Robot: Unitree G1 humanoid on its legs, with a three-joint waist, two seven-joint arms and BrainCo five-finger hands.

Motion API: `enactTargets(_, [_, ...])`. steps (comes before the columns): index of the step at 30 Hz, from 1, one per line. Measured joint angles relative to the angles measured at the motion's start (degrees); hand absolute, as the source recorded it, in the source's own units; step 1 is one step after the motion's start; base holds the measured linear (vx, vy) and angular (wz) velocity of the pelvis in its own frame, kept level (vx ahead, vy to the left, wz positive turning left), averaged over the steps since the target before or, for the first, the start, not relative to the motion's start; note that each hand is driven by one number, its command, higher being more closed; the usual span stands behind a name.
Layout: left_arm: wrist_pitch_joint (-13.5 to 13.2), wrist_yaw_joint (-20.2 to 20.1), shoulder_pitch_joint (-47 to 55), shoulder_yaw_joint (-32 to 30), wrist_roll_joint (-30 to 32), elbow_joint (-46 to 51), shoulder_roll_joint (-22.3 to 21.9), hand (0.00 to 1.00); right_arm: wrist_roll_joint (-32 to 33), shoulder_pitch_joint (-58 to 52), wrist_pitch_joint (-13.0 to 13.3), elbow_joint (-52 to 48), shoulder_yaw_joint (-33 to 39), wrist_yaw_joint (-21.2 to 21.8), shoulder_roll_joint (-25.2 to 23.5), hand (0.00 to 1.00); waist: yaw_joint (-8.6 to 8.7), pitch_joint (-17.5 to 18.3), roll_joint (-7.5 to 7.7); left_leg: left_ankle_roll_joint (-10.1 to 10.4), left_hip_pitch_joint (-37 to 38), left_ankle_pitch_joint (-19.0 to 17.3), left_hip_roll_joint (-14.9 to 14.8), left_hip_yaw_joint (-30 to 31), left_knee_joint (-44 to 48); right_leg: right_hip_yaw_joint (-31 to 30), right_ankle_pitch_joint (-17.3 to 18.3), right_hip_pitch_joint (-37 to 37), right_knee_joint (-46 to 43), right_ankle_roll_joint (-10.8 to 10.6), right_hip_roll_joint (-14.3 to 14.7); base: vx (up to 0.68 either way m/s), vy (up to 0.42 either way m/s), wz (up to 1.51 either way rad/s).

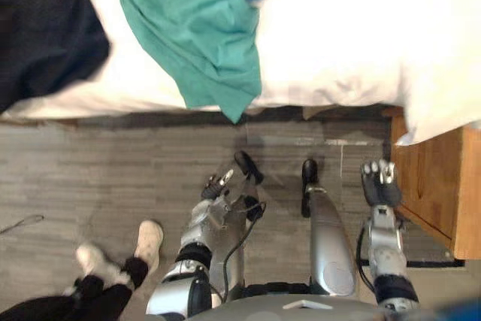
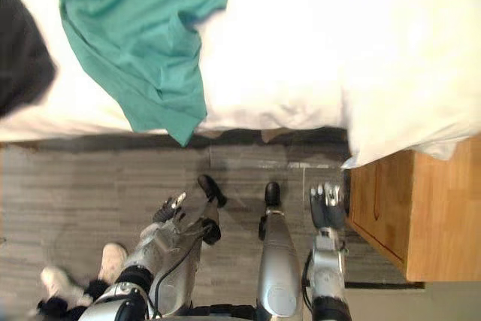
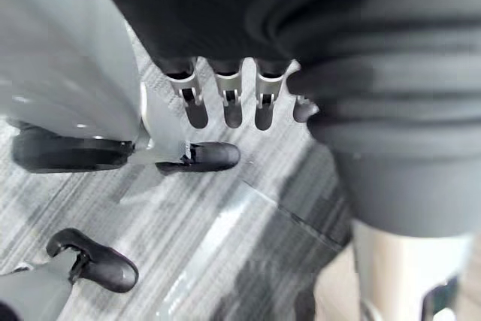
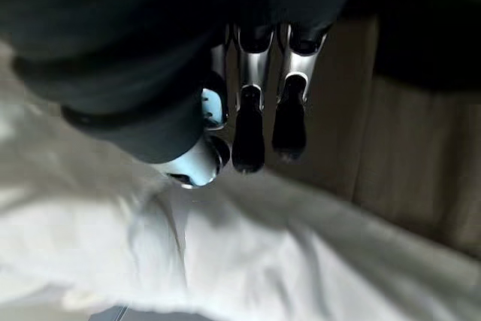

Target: Tidy the bed and pick cloth on bed and put in laundry

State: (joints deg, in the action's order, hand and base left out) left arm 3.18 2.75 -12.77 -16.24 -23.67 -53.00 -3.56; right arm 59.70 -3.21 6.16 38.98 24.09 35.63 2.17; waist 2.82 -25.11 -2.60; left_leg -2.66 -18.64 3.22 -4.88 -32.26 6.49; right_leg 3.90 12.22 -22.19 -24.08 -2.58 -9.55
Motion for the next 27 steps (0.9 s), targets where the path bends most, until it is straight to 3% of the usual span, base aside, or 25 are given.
enactTargets(2, [-0.1,0.0,2.7,-0.2,0.7,-0.5,0.1,0.00,-6.3,-3.2,-0.2,3.1,1.6,-6.7,0.1,0.00,0.03,1.8,0.61,-0.1,-0.1,-4.2,-0.8,2.2,8.6,1.5,3.8,2.9,-4.1,-0.4,-2.1,0.03,-0.033,0.60])
enactTargets(4, [-1.0,0.1,5.6,-1.7,2.5,-0.3,0.6,0.00,-17.6,-5.9,-0.2,5.6,1.6,-14.3,0.7,0.00,-0.01,4.3,0.82,-0.1,-0.3,-7.0,-0.9,4.4,15.4,3.0,7.1,5.4,-7.1,-0.3,-4.2,0.01,0.020,0.54])
enactTargets(7, [-1.3,0.7,9.6,-5.3,4.0,-0.7,2.0,0.00,-26.6,-6.3,-2.9,7.3,1.4,-21.0,0.8,0.00,-0.17,6.5,1.41,-0.7,1.7,-11.1,0.8,4.8,15.6,2.8,9.2,6.6,-10.4,-1.4,-6.2,0.04,0.073,0.15])
enactTargets(9, [-1.6,1.8,11.1,-7.4,4.6,-2.0,2.5,0.00,-32.0,-6.3,-4.6,8.8,1.3,-23.1,1.3,0.00,-0.50,7.7,1.94,-0.4,2.3,-11.9,1.9,3.7,15.3,2.1,9.3,6.6,-10.9,-1.9,-7.7,0.03,0.078,-0.03])
enactTargets(10, [-2.3,2.4,12.1,-9.6,4.8,-2.4,3.1,0.00,-34.5,-5.9,-4.7,10.3,1.2,-23.8,0.7,0.00,-0.85,7.6,3.55,-0.7,2.3,-16.2,-0.3,0.5,20.9,1.1,8.8,6.8,-10.6,-2.2,-9.0,0.05,0.120,-0.34])
enactTargets(11, [-2.6,2.6,13.4,-12.3,4.4,-3.3,3.8,0.00,-36.4,-5.6,-5.1,11.8,1.2,-24.4,0.6,0.00,-0.95,8.0,4.90,-2.1,1.0,-18.0,-5.4,1.9,29.1,-0.4,8.7,7.0,-10.7,-2.4,-10.2,0.05,0.098,-0.33])
enactTargets(12, [-2.8,2.6,13.6,-12.9,4.4,-3.2,3.9,0.00,-36.5,-5.7,-5.2,12.1,1.2,-24.5,0.6,0.00,-0.96,8.2,5.24,-1.8,0.9,-18.0,-6.5,2.6,30.1,-0.6,8.7,7.0,-10.7,-2.5,-10.5,0.06,0.117,-0.25])
enactTargets(14, [-5.5,2.6,14.6,-13.5,5.2,-3.3,4.8,0.00,-38.7,-6.1,-6.0,13.9,1.1,-24.7,1.1,0.00,-1.00,9.6,6.46,1.6,1.1,-16.2,-14.5,8.1,27.8,-2.0,8.4,6.5,-10.7,-4.7,-12.7,0.08,0.254,-0.01])
enactTargets(16, [-7.9,2.6,14.7,-13.3,6.4,-3.4,4.8,0.00,-39.7,-6.9,-7.2,14.7,1.6,-25.8,1.7,0.00,-1.06,10.3,6.27,3.8,1.8,-13.9,-19.8,11.1,23.1,-2.5,7.6,6.2,-11.0,-8.5,-16.0,0.12,0.491,0.25])
enactTargets(17, [-9.0,2.6,14.7,-13.0,7.6,-3.5,4.7,0.00,-39.9,-7.4,-7.8,14.5,2.6,-26.6,1.9,0.00,-1.10,10.7,6.00,4.7,2.3,-12.3,-19.9,11.3,21.5,-2.4,6.3,7.1,-9.3,-11.0,-18.9,0.15,0.605,0.37])
enactTargets(18, [-9.7,2.8,14.7,-13.0,8.3,-4.0,4.1,0.00,-40.6,-8.2,-8.0,14.5,3.6,-27.2,2.0,0.00,-1.10,11.3,5.52,6.7,3.3,-10.9,-19.1,11.2,19.9,-1.6,5.3,8.8,-6.6,-11.3,-20.7,0.21,0.822,0.36])
enactTargets(19, [-10.4,4.0,14.6,-13.1,9.6,-4.8,3.4,0.00,-42.2,-8.6,-8.0,14.9,5.5,-28.3,1.7,0.00,-1.15,11.8,5.00,17.9,4.1,-6.8,-17.6,10.8,19.7,-1.5,1.0,10.5,-3.5,-10.9,-22.7,0.16,0.744,0.06])
enactTargets(20, [-11.4,5.6,14.2,-13.1,11.0,-4.9,3.8,0.00,-44.7,-8.4,-8.2,16.1,7.6,-28.6,-1.1,0.00,-2.80,12.2,5.37,14.7,3.6,-12.8,-16.5,8.8,25.6,0.5,-9.9,12.7,2.7,-0.7,-24.7,0.15,0.755,-0.18])
enactTargets(21, [-11.5,6.0,14.7,-13.0,11.4,-4.8,4.0,0.00,-45.1,-8.4,-8.1,16.2,8.3,-28.6,-2.1,0.00,-2.99,12.7,5.13,14.0,3.9,-14.0,-17.0,8.0,26.3,2.6,-14.0,13.4,4.6,1.8,-24.4,0.15,0.730,-0.48])
enactTargets(22, [-11.8,6.6,16.0,-13.1,11.6,-4.4,4.7,0.00,-46.8,-8.3,-7.6,16.9,8.9,-28.5,-4.1,0.00,-2.90,13.9,4.54,12.9,4.7,-15.0,-17.5,6.7,25.8,7.4,-14.2,13.3,3.2,-1.4,-23.2,0.21,0.650,-0.46])
enactTargets(23, [-12.1,6.5,17.2,-13.0,13.6,-4.3,5.2,0.00,-49.7,-8.6,-7.4,17.8,9.7,-27.5,-5.7,0.00,-1.93,15.8,4.91,11.4,6.9,-14.6,-17.8,5.3,22.3,14.5,-10.5,13.3,-1.4,-6.2,-18.5,0.24,0.597,-0.46])
enactTargets(24, [-12.0,6.3,17.6,-13.0,15.3,-4.4,5.2,0.00,-50.7,-8.8,-7.2,18.1,9.4,-26.7,-5.7,0.00,-1.91,16.3,5.22,10.9,8.4,-14.0,-17.7,4.1,19.8,17.4,-8.4,13.5,-3.1,-7.2,-15.7,0.23,0.494,-0.44])
enactTargets(26, [-11.0,4.9,17.1,-11.9,19.1,-4.6,4.9,0.00,-52.2,-8.8,-6.3,18.3,6.9,-25.7,-5.7,0.00,-1.72,17.1,5.95,9.5,11.7,-11.3,-15.6,0.9,12.3,22.8,-3.0,13.7,-4.3,-7.8,-7.4,0.14,0.411,-0.35])
enactTargets(27, [-10.1,3.4,16.3,-10.7,20.6,-4.6,4.5,0.00,-52.1,-8.8,-5.5,18.2,5.1,-25.2,-5.4,0.00,-1.02,17.6,6.61,8.4,12.8,-9.1,-12.4,-0.6,7.6,23.6,-1.2,13.6,-2.2,-7.0,-2.8,0.11,0.385,-0.17])
